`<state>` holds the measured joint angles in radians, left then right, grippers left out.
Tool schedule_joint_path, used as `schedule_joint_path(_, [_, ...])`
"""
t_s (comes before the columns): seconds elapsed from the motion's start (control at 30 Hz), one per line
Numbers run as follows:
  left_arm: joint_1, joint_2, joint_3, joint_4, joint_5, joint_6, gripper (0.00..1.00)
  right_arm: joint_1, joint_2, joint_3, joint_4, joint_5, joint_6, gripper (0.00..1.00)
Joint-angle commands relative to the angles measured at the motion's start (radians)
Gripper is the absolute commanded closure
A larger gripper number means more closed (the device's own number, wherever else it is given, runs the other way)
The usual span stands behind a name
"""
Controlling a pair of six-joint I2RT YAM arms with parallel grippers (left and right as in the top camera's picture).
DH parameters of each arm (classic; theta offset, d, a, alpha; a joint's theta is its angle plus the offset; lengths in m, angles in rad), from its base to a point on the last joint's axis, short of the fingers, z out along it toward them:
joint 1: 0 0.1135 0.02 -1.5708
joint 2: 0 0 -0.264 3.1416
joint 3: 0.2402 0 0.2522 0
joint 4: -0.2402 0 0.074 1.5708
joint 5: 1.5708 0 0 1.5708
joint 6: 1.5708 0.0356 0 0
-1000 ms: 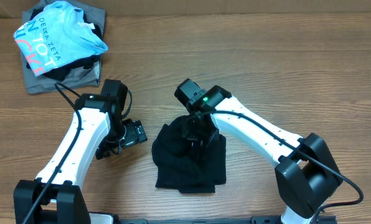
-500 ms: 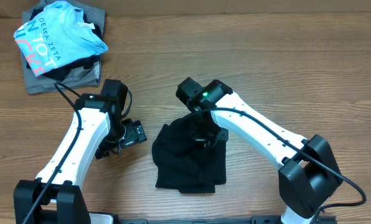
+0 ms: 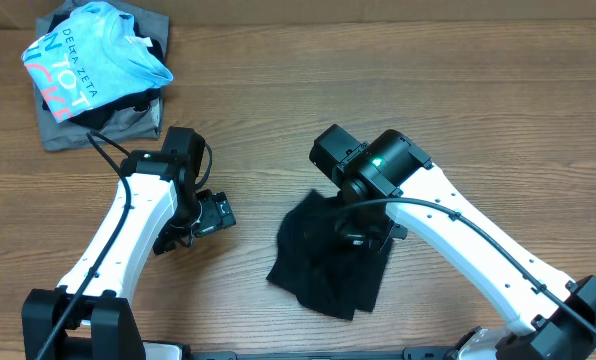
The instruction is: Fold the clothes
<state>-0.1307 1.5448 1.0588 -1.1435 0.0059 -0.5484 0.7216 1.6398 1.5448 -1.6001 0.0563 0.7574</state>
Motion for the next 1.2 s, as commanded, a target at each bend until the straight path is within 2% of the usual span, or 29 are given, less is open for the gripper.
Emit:
schedule_joint_path(0.0, [0.006, 0.0, -0.005, 0.0, -0.017, -0.008, 0.0, 0.003, -0.009, -0.026, 0.034, 0.055, 0.029, 0.96])
schedule_joint_path(0.33, [0.006, 0.0, -0.005, -0.003, -0.017, 0.01, 0.0, 0.002, -0.009, -0.331, 0.119, 0.048, 0.181, 0.96])
schedule_joint_path(0.53, [0.006, 0.0, -0.005, -0.002, -0.017, 0.01, 0.0, 0.002, -0.009, -0.492, 0.191, -0.031, 0.194, 0.95])
schedule_joint_path(0.57, [0.006, 0.0, -0.005, 0.0, -0.017, 0.01, 0.0, 0.002, -0.009, -0.503, 0.192, -0.037, 0.194, 0.89])
schedule_joint_path(0.6, [0.006, 0.0, -0.005, 0.0, -0.017, 0.01, 0.0, 0.002, -0.009, -0.51, 0.185, -0.04, 0.194, 0.79])
schedule_joint_path(0.63, [0.006, 0.0, -0.005, 0.0, -0.017, 0.01, 0.0, 0.002, -0.009, -0.51, 0.175, -0.04, 0.203, 0.62])
schedule_joint_path(0.67, [0.006, 0.0, -0.005, -0.001, -0.017, 0.01, 0.0, 0.002, -0.01, -0.509, 0.163, -0.04, 0.221, 0.34])
schedule_joint_path(0.7, [0.006, 0.0, -0.005, -0.002, -0.017, 0.01, 0.0, 0.002, -0.014, -0.509, 0.154, -0.04, 0.234, 0.0])
schedule_joint_path(0.87, [0.006, 0.0, -0.005, -0.005, -0.017, 0.01, 0.0, 0.002, -0.06, -0.496, 0.134, -0.039, 0.272, 0.0])
schedule_joint_path(1.17, [0.006, 0.0, -0.005, -0.006, -0.016, 0.01, 0.0, 0.002, -0.252, -0.339, 0.061, -0.039, 0.242, 0.0])
